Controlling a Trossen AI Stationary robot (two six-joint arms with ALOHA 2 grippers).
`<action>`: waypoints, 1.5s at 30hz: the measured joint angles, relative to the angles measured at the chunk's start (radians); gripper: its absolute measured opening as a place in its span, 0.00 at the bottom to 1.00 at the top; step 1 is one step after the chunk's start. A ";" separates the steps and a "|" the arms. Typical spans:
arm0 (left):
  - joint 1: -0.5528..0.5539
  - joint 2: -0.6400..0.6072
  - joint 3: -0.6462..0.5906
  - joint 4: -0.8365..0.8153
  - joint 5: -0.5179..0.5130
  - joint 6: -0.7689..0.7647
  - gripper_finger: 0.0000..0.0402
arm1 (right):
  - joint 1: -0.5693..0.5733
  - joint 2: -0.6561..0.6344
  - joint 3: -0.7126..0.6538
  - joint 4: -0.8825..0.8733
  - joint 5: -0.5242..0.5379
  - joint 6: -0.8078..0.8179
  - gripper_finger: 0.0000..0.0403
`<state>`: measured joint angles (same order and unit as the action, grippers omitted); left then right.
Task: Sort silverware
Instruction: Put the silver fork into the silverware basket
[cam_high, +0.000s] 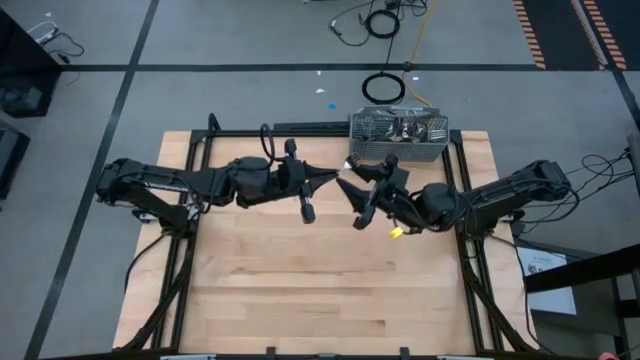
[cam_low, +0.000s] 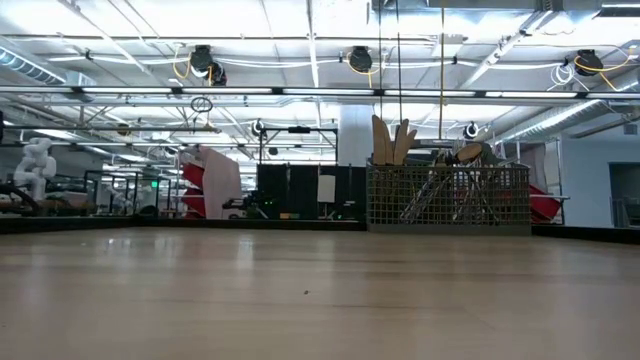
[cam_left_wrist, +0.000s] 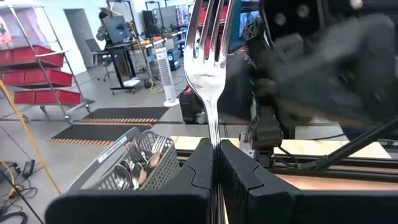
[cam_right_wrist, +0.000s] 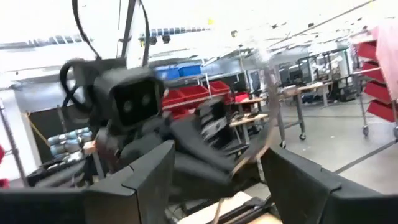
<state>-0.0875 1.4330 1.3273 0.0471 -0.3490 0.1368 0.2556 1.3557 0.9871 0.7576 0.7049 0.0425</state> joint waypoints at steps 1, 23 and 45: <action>-0.001 0.000 0.000 0.000 -0.002 -0.001 0.04 | -0.003 -0.008 0.000 0.003 0.000 -0.004 0.57; -0.018 0.001 0.000 -0.005 -0.096 -0.026 0.02 | -0.090 -0.028 0.000 0.001 -0.086 0.016 0.22; -0.010 0.001 0.001 -0.018 0.341 -0.039 0.03 | -0.156 -0.028 0.000 -0.043 -0.580 0.066 0.13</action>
<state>-0.0975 1.4338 1.3281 0.0293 -0.0076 0.0977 0.0994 1.3273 0.9874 0.7147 0.1254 0.1085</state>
